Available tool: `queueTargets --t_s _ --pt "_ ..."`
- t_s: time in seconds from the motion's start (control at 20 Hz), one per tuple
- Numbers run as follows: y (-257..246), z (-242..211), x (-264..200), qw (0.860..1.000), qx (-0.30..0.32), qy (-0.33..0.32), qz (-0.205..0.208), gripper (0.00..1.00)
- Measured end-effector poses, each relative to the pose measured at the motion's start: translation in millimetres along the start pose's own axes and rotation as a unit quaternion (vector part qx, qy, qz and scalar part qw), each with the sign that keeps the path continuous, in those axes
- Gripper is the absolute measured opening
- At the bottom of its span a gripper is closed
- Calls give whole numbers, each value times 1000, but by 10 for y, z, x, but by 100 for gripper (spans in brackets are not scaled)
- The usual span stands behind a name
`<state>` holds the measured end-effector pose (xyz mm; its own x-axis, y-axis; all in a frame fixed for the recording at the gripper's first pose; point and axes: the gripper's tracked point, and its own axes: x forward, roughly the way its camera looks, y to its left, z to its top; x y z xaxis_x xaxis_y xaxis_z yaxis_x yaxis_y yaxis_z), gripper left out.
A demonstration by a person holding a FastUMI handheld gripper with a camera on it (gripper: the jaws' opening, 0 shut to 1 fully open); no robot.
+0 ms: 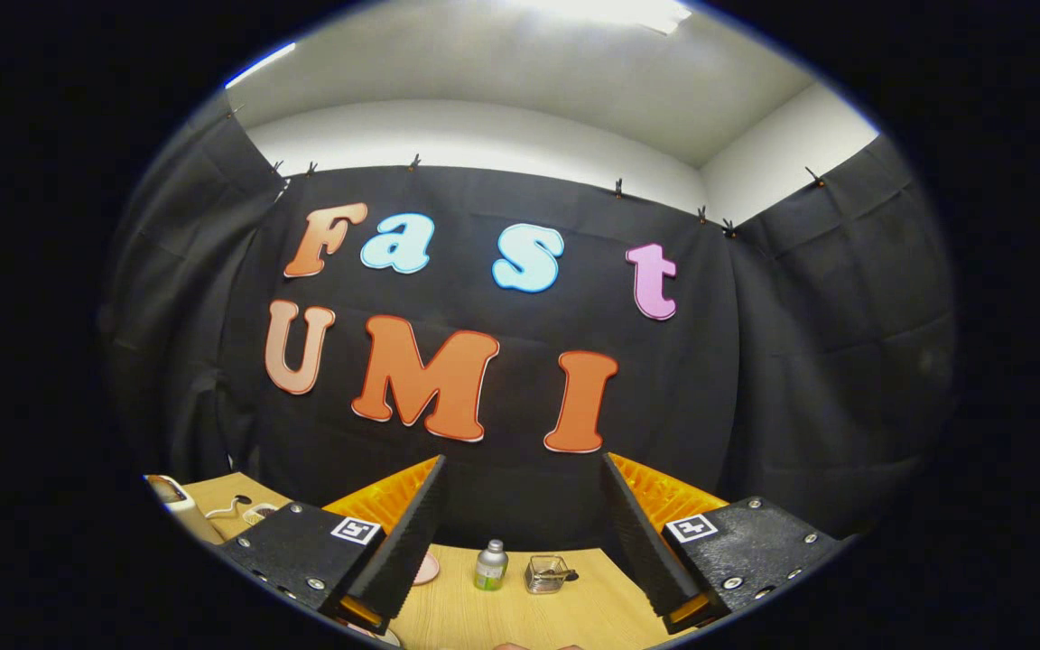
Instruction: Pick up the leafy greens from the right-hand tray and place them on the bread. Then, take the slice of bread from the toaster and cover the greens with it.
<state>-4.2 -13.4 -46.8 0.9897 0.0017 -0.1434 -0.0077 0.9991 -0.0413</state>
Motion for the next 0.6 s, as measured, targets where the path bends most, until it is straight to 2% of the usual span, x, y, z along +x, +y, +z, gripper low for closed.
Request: queueTargets --t_s 0.3,0.45,0.6 --pt "144 -799 -65 993 -7 113 31 99" --pt "213 -1187 -107 985 -9 168 41 98" --pt "304 -1619 -230 971 -9 234 56 98"
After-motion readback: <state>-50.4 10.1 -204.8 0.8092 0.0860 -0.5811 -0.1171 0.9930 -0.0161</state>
